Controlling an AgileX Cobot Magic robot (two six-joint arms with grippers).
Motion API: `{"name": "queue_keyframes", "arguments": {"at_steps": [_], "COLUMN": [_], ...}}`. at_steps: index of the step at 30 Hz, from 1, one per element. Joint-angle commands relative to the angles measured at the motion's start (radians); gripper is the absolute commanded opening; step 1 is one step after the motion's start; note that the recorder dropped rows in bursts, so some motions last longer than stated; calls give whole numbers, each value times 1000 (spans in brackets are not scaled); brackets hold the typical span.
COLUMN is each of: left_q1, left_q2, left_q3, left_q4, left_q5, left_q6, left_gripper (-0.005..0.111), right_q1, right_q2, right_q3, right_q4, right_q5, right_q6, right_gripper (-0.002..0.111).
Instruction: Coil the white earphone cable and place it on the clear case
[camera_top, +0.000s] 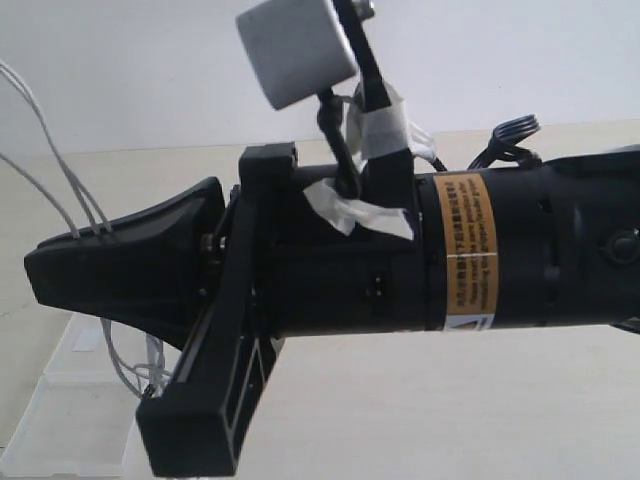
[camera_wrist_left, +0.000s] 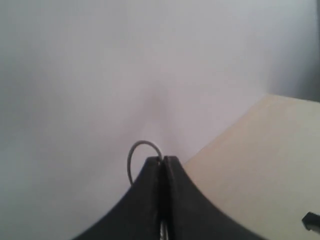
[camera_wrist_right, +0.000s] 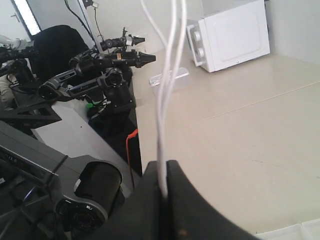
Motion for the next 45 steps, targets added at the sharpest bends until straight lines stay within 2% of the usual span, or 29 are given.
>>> {"name": "queue_keyframes", "arguments": {"at_steps": [1, 3, 7, 10, 15, 16, 19, 20, 22, 27, 35, 45], "left_q1": [-1, -1, -1, -1, -1, -1, -1, -1, -1, -1, -1, -1], "left_q2": [-34, -51, -101, -108, -108, -108, -108, -108, -108, -108, -108, -108], "left_q3": [49, 90, 255, 364, 444, 444, 444, 444, 444, 444, 444, 444], "left_q4": [102, 107, 111, -16, -37, -42, -58, -56, -54, -46, -41, -154], "left_q5": [25, 25, 25, 25, 25, 25, 25, 25, 25, 25, 25, 25], "left_q6": [-50, -50, -50, -48, -48, -48, -44, -44, -44, -44, -45, -4], "left_gripper": [0, 0, 0, 0, 2, 8, 48, 57, 65, 63, 65, 65], "right_q1": [1, 1, 1, 1, 1, 1, 1, 1, 1, 1, 1, 1], "right_q2": [-24, -49, -138, -188, -251, -263, -275, -275, -275, -275, -275, -275], "right_q3": [-8, -8, -8, -8, -15, -17, -28, -28, -28, -28, -28, -28], "right_q4": [-1, -1, -1, 4, -6, -7, -19, -19, -19, -21, -22, 52], "right_q5": [15, 40, 120, 152, 227, 242, 253, 253, 253, 266, 290, 277], "right_q6": [15, 17, 26, 26, 34, 35, 50, 53, 53, 53, 53, 51], "right_gripper": [0, 0, 0, 0, 0, 0, 0, 0, 0, 0, 0, 0]}}
